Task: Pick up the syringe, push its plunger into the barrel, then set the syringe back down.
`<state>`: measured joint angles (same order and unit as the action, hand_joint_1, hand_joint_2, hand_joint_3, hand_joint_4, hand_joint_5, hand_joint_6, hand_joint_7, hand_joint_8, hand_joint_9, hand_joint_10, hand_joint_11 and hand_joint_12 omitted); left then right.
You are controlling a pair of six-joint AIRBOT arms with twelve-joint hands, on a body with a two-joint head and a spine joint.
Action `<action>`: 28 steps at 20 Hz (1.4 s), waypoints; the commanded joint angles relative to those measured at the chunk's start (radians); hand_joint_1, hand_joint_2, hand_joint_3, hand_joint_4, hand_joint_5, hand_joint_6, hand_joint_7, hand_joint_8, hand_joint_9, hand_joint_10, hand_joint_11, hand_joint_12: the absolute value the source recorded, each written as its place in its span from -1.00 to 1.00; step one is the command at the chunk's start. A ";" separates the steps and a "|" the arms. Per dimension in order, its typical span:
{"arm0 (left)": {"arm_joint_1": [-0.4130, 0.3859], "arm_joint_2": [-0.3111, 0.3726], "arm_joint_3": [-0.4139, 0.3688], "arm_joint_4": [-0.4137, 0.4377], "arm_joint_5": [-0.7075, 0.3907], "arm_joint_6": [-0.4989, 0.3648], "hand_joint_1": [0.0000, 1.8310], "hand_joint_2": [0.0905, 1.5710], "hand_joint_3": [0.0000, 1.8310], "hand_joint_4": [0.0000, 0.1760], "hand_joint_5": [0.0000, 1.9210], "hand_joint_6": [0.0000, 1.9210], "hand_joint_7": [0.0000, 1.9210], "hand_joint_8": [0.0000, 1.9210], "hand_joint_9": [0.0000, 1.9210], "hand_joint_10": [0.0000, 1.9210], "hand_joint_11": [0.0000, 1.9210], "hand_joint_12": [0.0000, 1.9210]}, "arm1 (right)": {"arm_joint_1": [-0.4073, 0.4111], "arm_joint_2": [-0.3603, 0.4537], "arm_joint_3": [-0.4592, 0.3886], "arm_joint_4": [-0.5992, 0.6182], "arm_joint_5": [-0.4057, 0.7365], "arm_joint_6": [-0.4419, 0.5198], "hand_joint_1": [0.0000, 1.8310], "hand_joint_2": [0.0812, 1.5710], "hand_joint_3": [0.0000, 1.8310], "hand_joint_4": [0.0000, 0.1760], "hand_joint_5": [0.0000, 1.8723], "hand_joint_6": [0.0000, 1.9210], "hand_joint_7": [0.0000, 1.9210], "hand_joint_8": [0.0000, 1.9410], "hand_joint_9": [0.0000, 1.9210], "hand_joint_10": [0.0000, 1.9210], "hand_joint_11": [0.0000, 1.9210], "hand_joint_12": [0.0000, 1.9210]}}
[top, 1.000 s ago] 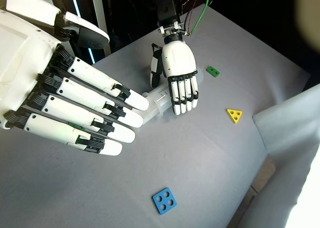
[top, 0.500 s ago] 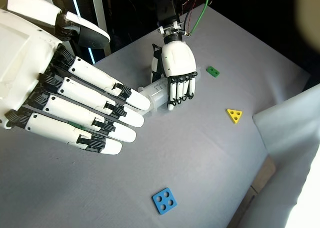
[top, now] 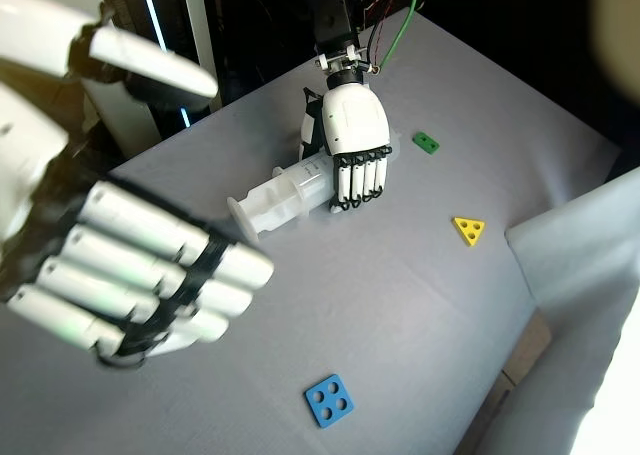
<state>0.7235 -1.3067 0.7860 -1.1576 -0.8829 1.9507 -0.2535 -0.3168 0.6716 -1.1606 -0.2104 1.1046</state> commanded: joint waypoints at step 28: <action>-0.298 0.104 -0.053 -0.046 0.065 0.104 0.33 0.52 -1.00 -1.00 -0.08 0.01 -0.24 0.64 -0.33 0.22 -0.50 0.38 | -0.039 0.010 -0.225 0.096 -0.202 0.688 -1.00 0.54 -1.00 -1.00 -0.82 -1.00 -0.85 -1.00 -0.88 -0.99 -1.00 -0.57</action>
<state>0.4427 -1.2053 0.7364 -1.2785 -0.7807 2.0609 -0.2985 -0.3099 0.4480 -1.0328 -0.4408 1.7821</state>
